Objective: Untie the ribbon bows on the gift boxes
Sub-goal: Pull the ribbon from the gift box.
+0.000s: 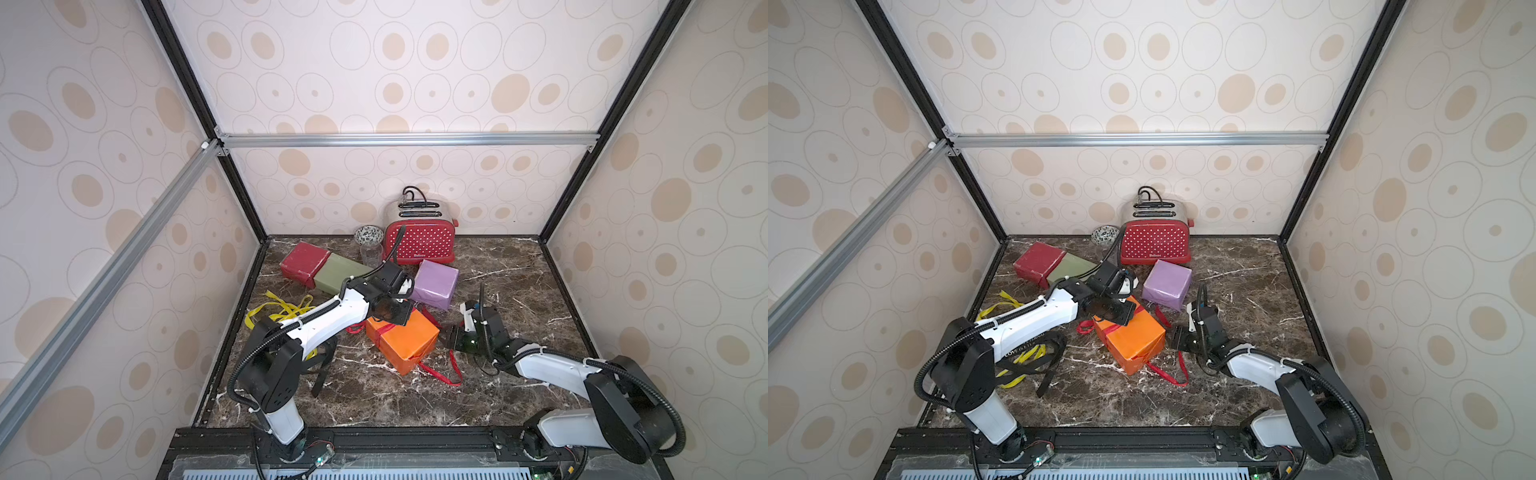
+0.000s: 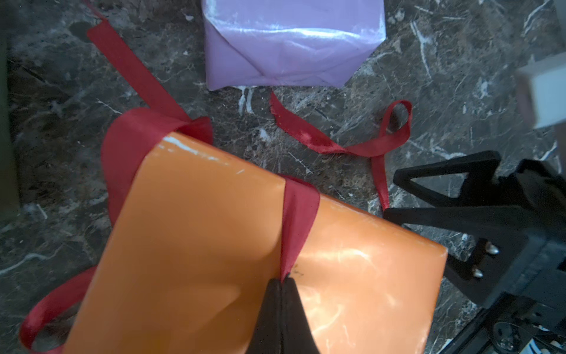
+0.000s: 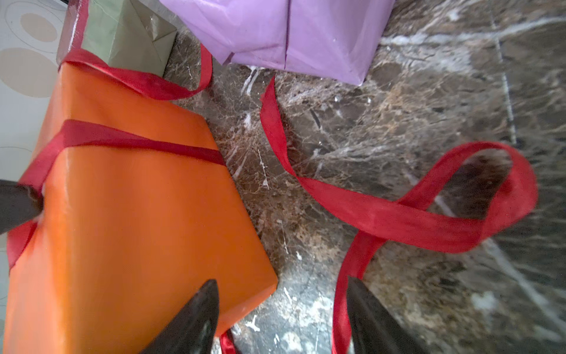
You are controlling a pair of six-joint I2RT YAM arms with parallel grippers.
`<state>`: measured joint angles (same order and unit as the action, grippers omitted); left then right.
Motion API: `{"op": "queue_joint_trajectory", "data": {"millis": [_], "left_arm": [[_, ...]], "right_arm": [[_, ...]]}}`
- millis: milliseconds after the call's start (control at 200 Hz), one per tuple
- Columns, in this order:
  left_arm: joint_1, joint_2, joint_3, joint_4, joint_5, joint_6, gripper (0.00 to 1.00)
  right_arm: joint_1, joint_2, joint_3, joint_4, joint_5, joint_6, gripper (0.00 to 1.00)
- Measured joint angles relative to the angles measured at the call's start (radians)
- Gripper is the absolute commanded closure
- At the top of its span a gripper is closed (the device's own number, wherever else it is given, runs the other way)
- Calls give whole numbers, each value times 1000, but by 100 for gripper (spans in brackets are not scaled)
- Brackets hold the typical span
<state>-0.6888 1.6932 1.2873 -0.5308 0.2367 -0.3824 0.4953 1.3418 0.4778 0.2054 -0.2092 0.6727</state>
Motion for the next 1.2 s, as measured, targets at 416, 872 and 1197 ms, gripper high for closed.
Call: {"op": "queue_joint_trajectory", "data": {"millis": [416,872,1197], "left_arm": [[0,-48,-53,131,84,-76,100],[0,-172,-52,214,111,-148,100],[0,-220,89,209,95,-160,100]], "right_arm": [[0,12,1,4,-26,0,33],[1,12,1,3,-30,0,33],[1,2,2,-10,-11,-1,33]]}}
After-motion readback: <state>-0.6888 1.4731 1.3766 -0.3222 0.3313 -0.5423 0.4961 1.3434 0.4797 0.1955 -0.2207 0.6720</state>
